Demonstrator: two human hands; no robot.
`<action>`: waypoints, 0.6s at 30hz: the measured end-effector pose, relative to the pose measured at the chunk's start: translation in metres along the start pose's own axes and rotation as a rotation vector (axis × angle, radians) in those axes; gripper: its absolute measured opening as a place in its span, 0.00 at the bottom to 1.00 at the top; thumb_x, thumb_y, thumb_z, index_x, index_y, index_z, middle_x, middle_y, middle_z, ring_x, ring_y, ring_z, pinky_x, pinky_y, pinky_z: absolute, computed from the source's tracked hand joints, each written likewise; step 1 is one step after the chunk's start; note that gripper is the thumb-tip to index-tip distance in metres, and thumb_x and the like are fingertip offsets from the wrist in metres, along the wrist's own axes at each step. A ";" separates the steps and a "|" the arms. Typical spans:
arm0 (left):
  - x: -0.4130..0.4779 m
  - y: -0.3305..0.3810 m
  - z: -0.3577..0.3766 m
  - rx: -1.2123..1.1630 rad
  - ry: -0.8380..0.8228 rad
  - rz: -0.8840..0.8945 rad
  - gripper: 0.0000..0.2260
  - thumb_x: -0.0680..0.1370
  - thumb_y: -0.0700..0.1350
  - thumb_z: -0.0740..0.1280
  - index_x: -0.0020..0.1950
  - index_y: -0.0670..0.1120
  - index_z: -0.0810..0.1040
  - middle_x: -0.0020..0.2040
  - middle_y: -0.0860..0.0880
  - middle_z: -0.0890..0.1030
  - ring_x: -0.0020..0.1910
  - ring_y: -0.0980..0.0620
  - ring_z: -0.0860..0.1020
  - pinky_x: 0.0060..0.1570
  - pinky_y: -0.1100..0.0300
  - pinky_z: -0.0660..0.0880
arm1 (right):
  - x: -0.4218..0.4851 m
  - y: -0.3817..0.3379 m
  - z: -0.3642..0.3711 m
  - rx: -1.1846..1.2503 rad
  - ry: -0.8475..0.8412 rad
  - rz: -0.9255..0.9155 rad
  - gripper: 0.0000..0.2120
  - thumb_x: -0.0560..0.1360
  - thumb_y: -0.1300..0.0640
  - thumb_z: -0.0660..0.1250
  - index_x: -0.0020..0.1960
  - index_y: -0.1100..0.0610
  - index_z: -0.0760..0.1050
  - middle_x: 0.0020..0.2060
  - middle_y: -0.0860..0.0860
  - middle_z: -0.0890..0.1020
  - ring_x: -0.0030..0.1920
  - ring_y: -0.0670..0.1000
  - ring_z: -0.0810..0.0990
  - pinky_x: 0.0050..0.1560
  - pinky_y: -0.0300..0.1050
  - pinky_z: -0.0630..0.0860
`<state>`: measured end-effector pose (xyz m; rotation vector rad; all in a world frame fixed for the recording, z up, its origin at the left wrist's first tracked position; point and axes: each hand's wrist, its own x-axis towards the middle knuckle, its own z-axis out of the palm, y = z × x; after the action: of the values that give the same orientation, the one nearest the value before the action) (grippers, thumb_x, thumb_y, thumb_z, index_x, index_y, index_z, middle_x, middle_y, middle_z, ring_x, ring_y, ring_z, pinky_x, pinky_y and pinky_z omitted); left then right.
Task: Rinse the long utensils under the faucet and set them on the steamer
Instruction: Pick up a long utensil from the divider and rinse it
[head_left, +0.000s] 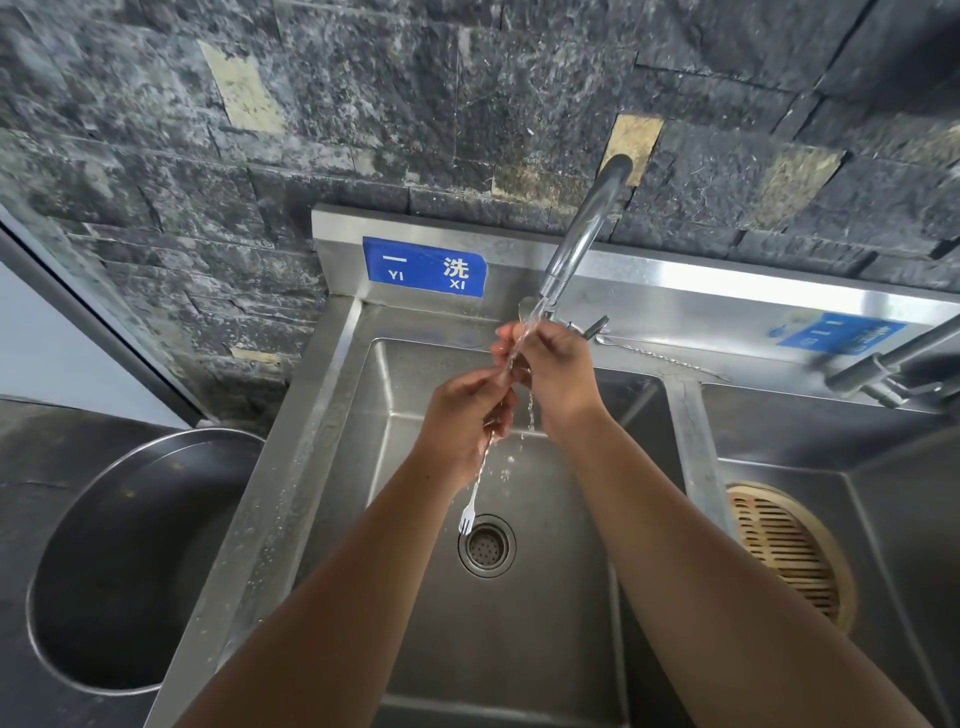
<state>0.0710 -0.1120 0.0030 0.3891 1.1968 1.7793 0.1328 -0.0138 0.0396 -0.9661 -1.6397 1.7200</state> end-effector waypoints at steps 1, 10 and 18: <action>0.001 0.002 -0.001 -0.014 -0.011 0.000 0.07 0.80 0.40 0.65 0.46 0.41 0.82 0.32 0.48 0.78 0.25 0.54 0.70 0.26 0.62 0.66 | 0.002 -0.004 -0.001 0.016 -0.006 -0.009 0.14 0.81 0.64 0.59 0.43 0.57 0.81 0.33 0.49 0.85 0.32 0.48 0.81 0.34 0.43 0.78; -0.027 -0.013 -0.023 -0.081 -0.001 -0.055 0.08 0.80 0.38 0.64 0.50 0.41 0.84 0.33 0.49 0.78 0.24 0.57 0.68 0.20 0.67 0.60 | -0.010 -0.011 0.007 0.146 -0.094 0.046 0.11 0.84 0.61 0.60 0.47 0.61 0.78 0.33 0.53 0.82 0.30 0.51 0.79 0.35 0.48 0.77; -0.048 -0.034 -0.049 -0.033 -0.060 -0.085 0.07 0.76 0.44 0.69 0.49 0.41 0.83 0.33 0.50 0.76 0.25 0.56 0.66 0.24 0.66 0.59 | -0.012 -0.017 0.012 0.234 -0.090 0.053 0.11 0.84 0.62 0.59 0.46 0.61 0.78 0.34 0.54 0.80 0.32 0.51 0.77 0.38 0.46 0.78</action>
<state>0.0804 -0.1759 -0.0384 0.3649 1.1241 1.7007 0.1290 -0.0285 0.0578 -0.8380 -1.4381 1.9656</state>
